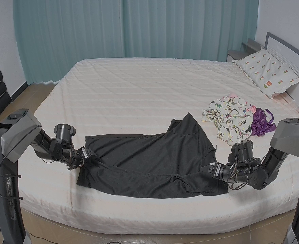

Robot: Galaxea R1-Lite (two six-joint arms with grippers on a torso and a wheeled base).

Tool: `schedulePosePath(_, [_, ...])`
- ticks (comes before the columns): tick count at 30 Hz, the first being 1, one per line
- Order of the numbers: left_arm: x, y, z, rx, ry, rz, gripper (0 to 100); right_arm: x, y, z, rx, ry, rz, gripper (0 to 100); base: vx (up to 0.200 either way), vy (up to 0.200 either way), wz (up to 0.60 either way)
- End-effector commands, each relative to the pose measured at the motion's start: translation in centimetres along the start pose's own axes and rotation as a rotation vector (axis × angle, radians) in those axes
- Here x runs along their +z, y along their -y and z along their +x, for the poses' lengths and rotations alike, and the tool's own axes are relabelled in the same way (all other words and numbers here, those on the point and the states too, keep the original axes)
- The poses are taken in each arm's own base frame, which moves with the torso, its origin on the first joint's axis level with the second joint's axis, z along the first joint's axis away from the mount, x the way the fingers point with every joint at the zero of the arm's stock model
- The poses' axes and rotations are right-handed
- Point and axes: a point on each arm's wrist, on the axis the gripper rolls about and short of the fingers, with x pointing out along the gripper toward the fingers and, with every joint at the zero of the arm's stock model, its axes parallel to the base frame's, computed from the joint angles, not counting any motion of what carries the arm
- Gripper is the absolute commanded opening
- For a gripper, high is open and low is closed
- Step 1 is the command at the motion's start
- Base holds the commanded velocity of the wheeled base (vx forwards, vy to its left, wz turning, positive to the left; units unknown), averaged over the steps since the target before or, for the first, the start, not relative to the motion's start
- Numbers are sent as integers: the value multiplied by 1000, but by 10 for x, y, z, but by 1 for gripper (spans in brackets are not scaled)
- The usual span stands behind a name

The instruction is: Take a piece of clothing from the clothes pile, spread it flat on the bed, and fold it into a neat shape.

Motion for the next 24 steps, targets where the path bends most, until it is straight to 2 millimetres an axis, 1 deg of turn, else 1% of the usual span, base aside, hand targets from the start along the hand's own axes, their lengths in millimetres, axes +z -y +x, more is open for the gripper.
schedulePosePath(1, [-1, -4, 13, 26, 1, -13, 0, -4, 4, 4, 2, -17, 4, 100, 0, 0, 0])
schedulePosePath(6, [-1, -6, 7, 40, 7, -30, 0, -3, 8, 9, 22, -18, 8, 100, 0, 0, 0])
schedulePosePath(11, [0, -5, -4, 37, 14, -75, 0, -3, 12, 16, 49, -12, -28, 100, 0, 0, 0])
schedulePosePath(13, [2, -10, -8, 44, 18, -85, 0, 3, 16, 20, 64, 3, -39, 100, 0, 0, 0])
schedulePosePath(14, [2, -10, -8, 44, 18, -85, 0, 3, 16, 20, 65, 2, -40, 100, 0, 0, 0])
schedulePosePath(15, [2, -12, -9, 49, 17, -92, 0, 7, 19, 23, 78, 6, -41, 100, 0, 0, 0])
schedulePosePath(18, [2, -16, -10, 55, 17, -100, 0, 14, 20, 26, 105, 14, -45, 100, 0, 0, 0])
schedulePosePath(21, [3, -15, -10, 53, 17, -103, 0, 14, 22, 32, 127, 2, -46, 100, 0, 0, 0])
schedulePosePath(24, [3, -15, -11, 52, 19, -103, 0, 19, 24, 35, 129, 15, -52, 100, 0, 0, 0])
